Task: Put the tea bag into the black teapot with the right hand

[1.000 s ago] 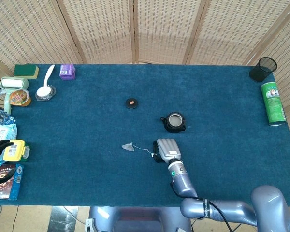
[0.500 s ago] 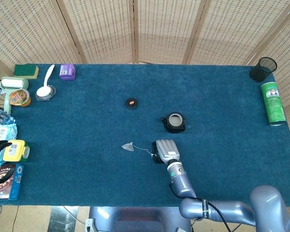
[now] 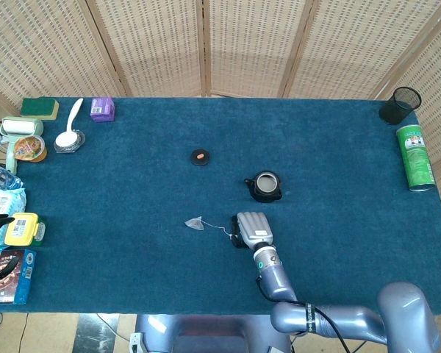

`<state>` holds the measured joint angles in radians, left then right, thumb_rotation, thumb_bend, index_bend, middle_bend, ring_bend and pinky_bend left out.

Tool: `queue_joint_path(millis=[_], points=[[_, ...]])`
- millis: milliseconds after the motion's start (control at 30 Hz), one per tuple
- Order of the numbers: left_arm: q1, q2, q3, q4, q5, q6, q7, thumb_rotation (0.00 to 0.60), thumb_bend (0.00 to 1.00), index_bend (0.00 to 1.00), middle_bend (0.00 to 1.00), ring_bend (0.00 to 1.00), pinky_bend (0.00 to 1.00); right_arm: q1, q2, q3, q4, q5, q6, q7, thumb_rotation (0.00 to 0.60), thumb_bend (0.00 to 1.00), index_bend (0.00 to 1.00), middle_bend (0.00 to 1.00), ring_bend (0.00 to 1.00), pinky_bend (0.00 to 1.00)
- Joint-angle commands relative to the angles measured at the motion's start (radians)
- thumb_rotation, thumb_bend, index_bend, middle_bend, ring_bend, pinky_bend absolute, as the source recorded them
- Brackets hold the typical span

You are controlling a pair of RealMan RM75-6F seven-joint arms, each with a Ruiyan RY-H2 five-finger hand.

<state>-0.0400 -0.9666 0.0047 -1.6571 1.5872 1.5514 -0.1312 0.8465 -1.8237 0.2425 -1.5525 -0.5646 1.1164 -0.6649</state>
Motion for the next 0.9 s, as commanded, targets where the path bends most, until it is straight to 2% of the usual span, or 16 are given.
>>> queue_joint_path(millis=[33, 333, 567, 900], points=[[0.001, 0.000, 0.000, 0.001, 0.000, 0.001, -0.001, 0.600, 0.29, 0.21, 0.19, 0.08, 0.13, -0.007, 0.009, 0.004, -0.017, -0.005, 0.009, 0.006, 0.600, 0.48, 0.59, 1.00, 1.00, 1.00], [0.004, -0.011, 0.002, 0.004, 0.008, 0.007, -0.010, 0.600, 0.29, 0.21, 0.19, 0.08, 0.13, -0.046, 0.096, 0.015, -0.152, -0.091, 0.076, 0.039, 0.600, 0.49, 0.60, 1.00, 1.00, 1.00], [0.003, -0.022, 0.009, 0.004, 0.020, 0.004, -0.012, 0.600, 0.29, 0.21, 0.19, 0.08, 0.13, -0.060, 0.185, 0.030, -0.282, -0.183, 0.155, 0.011, 0.600, 0.49, 0.60, 1.00, 1.00, 1.00], [0.001, -0.041, 0.027, -0.007, 0.046, -0.007, -0.023, 0.600, 0.29, 0.21, 0.19, 0.08, 0.13, -0.050, 0.271, 0.070, -0.376, -0.211, 0.187, -0.027, 0.600, 0.49, 0.61, 1.00, 1.00, 1.00]])
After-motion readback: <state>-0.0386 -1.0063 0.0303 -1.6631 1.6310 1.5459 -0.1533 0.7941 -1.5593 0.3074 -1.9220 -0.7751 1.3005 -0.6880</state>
